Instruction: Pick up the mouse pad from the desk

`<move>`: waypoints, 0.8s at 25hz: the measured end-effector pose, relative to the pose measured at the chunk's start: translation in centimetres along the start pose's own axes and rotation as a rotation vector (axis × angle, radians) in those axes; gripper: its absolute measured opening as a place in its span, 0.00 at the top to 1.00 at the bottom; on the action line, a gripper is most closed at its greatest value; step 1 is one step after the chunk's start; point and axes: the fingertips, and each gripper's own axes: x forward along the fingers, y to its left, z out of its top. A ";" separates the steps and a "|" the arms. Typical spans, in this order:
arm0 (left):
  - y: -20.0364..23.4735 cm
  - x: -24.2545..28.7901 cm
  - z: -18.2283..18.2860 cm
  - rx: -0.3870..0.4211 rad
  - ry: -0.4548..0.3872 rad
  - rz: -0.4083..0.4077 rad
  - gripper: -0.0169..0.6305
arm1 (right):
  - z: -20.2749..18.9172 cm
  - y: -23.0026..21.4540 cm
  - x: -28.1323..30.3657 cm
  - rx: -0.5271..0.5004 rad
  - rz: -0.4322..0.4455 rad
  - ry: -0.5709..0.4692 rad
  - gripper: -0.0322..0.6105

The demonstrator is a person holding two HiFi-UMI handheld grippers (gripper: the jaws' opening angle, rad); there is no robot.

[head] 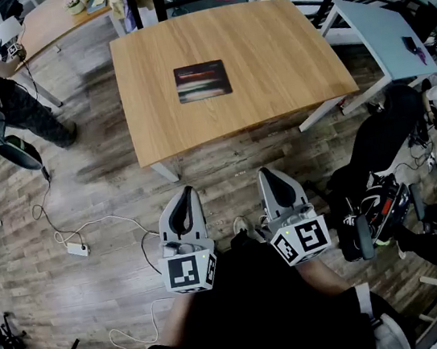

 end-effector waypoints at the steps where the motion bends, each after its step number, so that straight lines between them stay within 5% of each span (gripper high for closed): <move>1: 0.0 0.0 -0.1 0.001 -0.002 0.001 0.93 | 0.0 0.0 0.0 -0.002 0.002 0.000 0.90; 20: -4.0 2.2 -1.4 -0.004 -0.013 0.059 0.94 | -0.4 -4.8 -1.1 0.011 0.050 0.009 0.90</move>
